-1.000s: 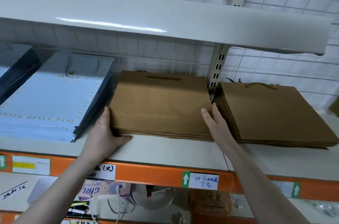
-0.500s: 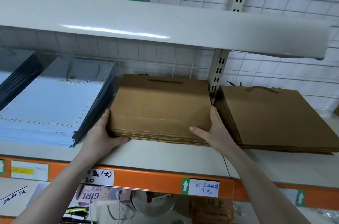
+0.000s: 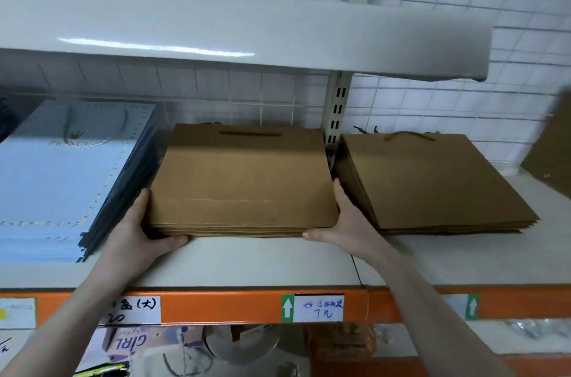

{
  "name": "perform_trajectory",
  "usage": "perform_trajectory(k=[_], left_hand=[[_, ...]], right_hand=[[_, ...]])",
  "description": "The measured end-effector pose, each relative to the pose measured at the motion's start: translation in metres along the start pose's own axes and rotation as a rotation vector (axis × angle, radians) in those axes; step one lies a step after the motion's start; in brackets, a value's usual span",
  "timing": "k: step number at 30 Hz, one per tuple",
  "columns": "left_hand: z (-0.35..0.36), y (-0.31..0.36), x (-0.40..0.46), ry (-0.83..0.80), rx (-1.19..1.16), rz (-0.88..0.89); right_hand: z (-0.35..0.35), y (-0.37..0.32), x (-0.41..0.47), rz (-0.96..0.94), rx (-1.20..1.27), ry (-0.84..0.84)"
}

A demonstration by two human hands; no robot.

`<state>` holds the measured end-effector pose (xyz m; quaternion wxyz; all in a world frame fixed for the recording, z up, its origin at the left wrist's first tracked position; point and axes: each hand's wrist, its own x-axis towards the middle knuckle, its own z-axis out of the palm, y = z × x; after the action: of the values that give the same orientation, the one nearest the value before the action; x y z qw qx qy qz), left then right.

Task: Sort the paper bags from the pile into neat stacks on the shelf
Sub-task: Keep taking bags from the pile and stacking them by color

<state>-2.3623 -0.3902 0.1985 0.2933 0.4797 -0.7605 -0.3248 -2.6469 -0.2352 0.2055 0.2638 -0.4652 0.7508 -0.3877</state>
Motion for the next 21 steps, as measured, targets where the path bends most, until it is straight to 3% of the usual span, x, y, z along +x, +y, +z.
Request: perform_trajectory(k=[4,15,21], left_hand=[[0.0006,0.0011,-0.0004,0.015,-0.011,0.003],[-0.0009,-0.0035,0.0032,0.035,-0.045,-0.023],[-0.0007,-0.0073,0.0054,0.052,-0.048,-0.038]], right_hand=[[-0.0056,0.0067,-0.0041,0.014,-0.096,-0.052],[-0.0106,-0.0003,-0.0017,-0.05,-0.395,-0.002],[-0.005,0.0015,-0.0007,-0.012,-0.271,0.02]])
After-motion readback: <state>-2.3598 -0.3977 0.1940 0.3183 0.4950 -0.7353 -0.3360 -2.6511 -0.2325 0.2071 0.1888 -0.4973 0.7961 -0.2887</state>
